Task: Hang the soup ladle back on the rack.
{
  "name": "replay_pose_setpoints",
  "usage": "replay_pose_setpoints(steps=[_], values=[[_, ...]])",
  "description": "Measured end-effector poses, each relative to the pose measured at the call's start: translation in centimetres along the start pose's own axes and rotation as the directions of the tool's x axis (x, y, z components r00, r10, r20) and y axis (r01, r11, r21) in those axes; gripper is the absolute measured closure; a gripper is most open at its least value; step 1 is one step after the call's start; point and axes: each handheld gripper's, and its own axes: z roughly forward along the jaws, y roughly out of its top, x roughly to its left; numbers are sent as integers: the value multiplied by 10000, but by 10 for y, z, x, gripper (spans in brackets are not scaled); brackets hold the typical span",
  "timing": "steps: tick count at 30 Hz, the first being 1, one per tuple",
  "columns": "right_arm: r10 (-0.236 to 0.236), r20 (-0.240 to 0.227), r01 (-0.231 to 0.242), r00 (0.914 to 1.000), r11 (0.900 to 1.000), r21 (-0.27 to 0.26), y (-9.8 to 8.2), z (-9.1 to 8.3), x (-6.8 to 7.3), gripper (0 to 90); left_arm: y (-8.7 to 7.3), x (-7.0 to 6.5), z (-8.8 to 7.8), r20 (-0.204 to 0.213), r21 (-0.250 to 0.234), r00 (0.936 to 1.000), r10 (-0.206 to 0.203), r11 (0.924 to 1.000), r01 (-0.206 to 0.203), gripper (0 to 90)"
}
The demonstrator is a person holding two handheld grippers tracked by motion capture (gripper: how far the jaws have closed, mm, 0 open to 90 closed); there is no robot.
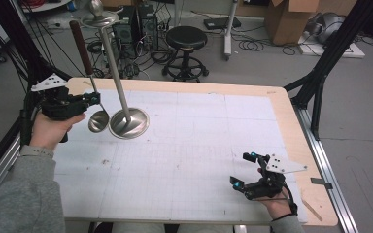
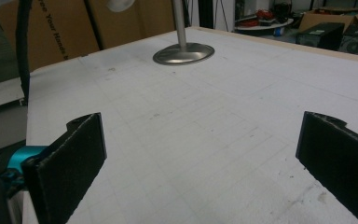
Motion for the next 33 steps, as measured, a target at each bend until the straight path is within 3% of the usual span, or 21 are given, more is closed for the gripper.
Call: replay_pose_setpoints(steps=[2,4,9,14,18,23,28,33], values=[[-76,67,77,9999,9999,-97,1,-1,-1,3,0,-1,-1,-172,-170,9997,192,9997,-195,730],[-36,103,37,9999,9999,-133,1,-2,-1,3,0,-1,-4,-269,-264,9995,160,9995,-167,716],[23,14,-23,10000,10000,-65,0,-1,-1,3,-5,0,-11,-189,-662,9996,213,9976,-225,612],[18,68,-17,10000,9999,-108,0,-1,-2,3,-14,-4,-18,94,-1171,9977,673,9909,-658,471],[45,48,-44,10000,10000,-41,0,-1,-1,3,-22,-7,-22,163,-1371,9914,1299,9825,-1264,371],[20,63,-20,10000,10000,-38,-1,-1,-2,3,-30,-10,-25,543,-1844,9889,1386,9747,-1265,279],[-35,138,36,9999,10000,-80,0,-1,-2,3,-37,-17,-26,671,-1632,9872,1448,9777,-1323,239],[7,108,-6,9999,10000,-35,0,0,-2,3,-42,-23,-29,966,-1852,9844,1469,9744,-1272,159]])
